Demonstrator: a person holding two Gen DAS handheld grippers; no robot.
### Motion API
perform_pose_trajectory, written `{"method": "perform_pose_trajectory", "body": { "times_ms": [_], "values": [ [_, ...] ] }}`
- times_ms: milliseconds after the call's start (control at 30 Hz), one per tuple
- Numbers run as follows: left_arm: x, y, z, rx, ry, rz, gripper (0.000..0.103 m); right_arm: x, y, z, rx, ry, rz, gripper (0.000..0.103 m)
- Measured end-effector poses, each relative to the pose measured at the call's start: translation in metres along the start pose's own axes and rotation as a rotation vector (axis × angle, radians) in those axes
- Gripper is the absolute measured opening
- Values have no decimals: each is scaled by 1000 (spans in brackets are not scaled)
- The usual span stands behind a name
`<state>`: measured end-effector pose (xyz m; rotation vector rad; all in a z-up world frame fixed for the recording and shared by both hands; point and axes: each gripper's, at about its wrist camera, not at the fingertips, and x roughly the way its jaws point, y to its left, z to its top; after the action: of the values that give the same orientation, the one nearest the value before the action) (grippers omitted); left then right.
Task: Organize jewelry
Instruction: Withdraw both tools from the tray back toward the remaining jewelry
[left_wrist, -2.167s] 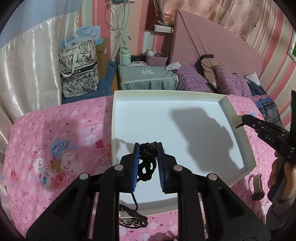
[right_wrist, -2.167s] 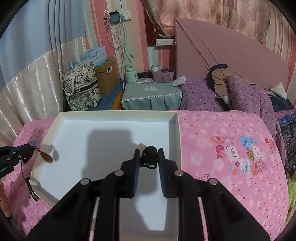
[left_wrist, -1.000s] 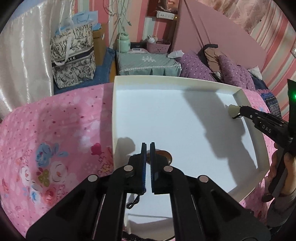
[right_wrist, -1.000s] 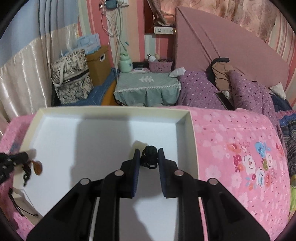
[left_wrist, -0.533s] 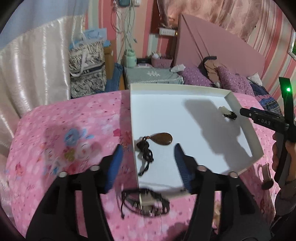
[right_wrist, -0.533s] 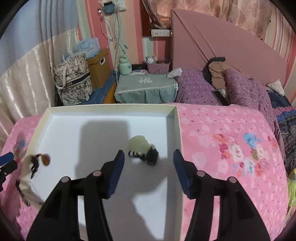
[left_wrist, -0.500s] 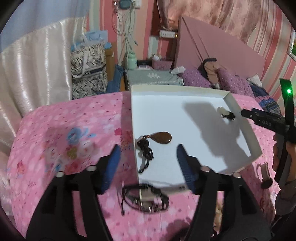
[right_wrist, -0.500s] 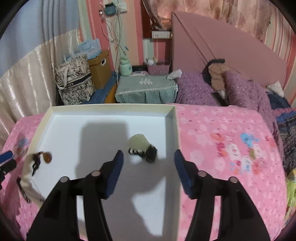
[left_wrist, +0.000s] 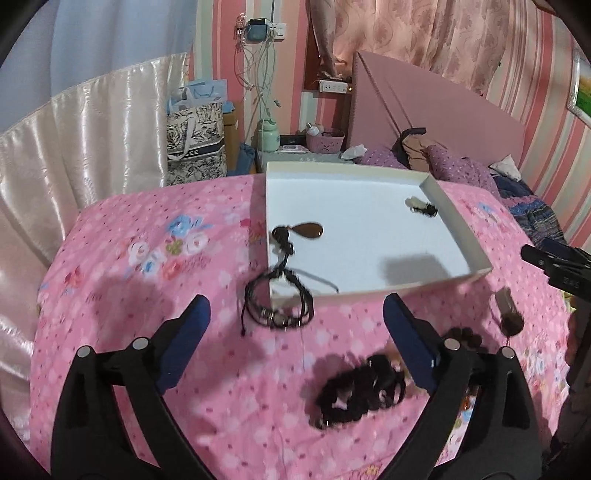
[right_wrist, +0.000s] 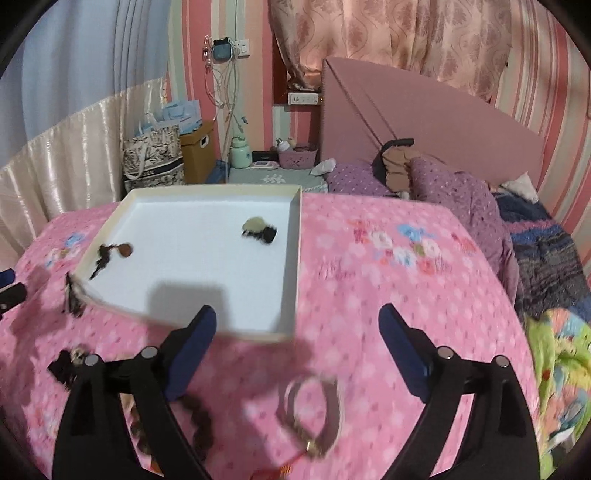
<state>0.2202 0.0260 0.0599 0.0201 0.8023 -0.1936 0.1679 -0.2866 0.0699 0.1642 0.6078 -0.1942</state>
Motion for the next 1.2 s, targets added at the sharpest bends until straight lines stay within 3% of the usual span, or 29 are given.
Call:
{"method": "perform_pose_trajectory", "body": {
  "times_ms": [267, 567, 800, 1200],
  "values": [
    [-12, -4, -37, 11, 17, 9, 94, -9, 5, -39, -43, 24, -109, 90],
    [-5, -6, -70, -2, 54, 6, 94, -16, 9, -72, -42, 60, -139, 90],
    [-1, -6, -80, -16, 68, -12, 94, -13, 8, -99, -34, 113, -148, 89],
    [10, -15, -88, 17, 89, -9, 93, -5, 8, -119, -43, 191, -133, 89]
  ]
}}
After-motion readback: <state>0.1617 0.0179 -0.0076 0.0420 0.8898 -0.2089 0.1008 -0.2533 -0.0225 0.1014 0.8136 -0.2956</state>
